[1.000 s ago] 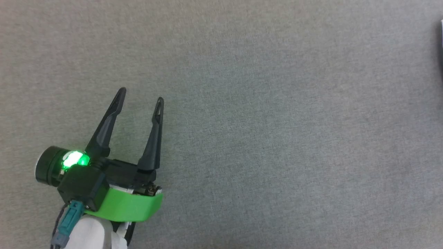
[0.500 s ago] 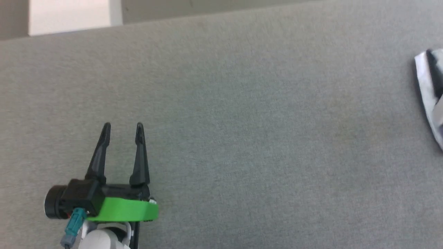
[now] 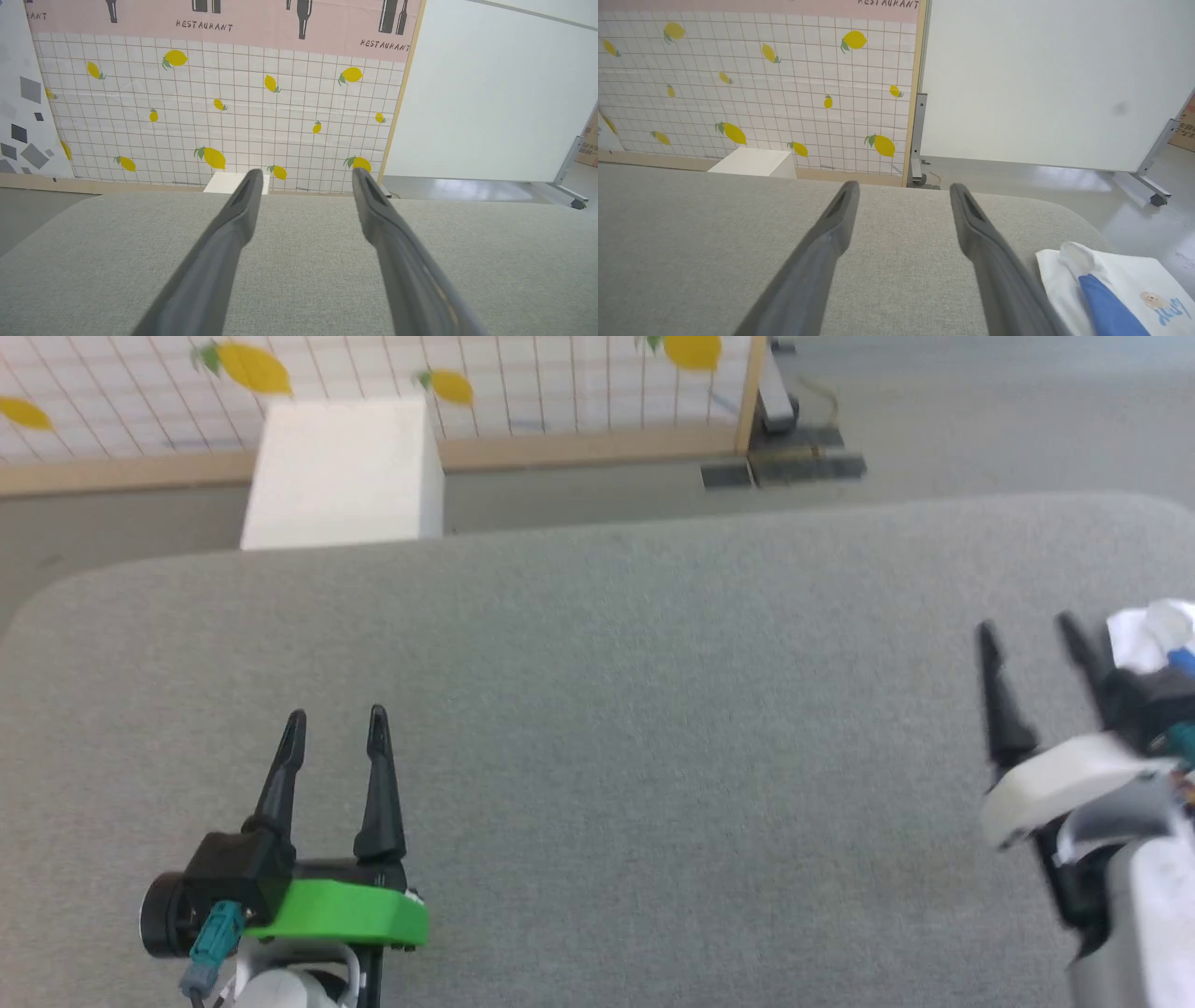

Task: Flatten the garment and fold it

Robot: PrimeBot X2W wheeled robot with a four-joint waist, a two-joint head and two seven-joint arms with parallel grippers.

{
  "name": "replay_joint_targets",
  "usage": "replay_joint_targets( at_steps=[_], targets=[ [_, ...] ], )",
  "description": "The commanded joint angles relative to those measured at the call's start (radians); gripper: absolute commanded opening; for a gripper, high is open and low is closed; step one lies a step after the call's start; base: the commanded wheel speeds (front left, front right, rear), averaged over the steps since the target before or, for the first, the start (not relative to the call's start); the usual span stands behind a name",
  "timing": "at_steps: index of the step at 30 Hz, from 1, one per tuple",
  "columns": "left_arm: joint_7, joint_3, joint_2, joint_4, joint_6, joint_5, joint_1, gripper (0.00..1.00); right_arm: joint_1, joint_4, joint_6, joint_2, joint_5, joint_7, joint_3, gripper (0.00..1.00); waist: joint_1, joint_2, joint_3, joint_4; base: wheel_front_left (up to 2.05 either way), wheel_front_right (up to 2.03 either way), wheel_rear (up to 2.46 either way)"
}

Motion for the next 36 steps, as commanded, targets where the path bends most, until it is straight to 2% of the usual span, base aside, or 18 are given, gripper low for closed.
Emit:
replay_joint_targets(
  at_steps=[1,5,10,25,26,36],
  targets=[
    [-0.005,0.004,-0.005,0.002,0.004,0.006,0.020,1.00,0.031,-0.013,-0.002,0.025,-0.021,-0.021,0.007,1.00,0.0001,0.0000,-0.092,0.043,0.00,0.00,0.00],
    [-0.005,-0.007,-0.011,0.008,-0.002,0.033,0.050,1.00,0.091,-0.035,-0.002,0.078,-0.083,-0.088,0.000,1.00,0.0001,0.0000,-0.105,0.042,0.00,0.00,0.00],
    [-0.005,-0.027,-0.023,0.007,-0.006,0.061,0.062,1.00,0.143,-0.022,-0.002,0.099,-0.150,-0.166,-0.022,1.00,0.0001,0.0000,-0.102,0.043,0.00,0.00,0.00],
    [-0.005,-0.040,-0.043,0.042,-0.019,0.061,0.049,1.00,0.137,0.104,-0.002,0.100,-0.121,-0.243,-0.060,1.00,0.0001,0.0000,-0.094,0.038,0.00,0.00,0.00],
    [-0.005,-0.041,-0.043,0.041,-0.021,0.062,0.050,0.00,0.137,0.107,-0.002,0.100,-0.121,-0.245,-0.061,0.00,0.0001,0.0000,-0.091,0.038,0.00,0.00,0.00],
    [0.010,-0.041,-0.040,0.046,-0.019,0.066,0.051,0.00,0.141,0.095,0.000,0.099,-0.122,-0.227,-0.054,0.00,0.0001,0.0000,-0.093,0.039,0.00,0.00,0.00]
  ],
)
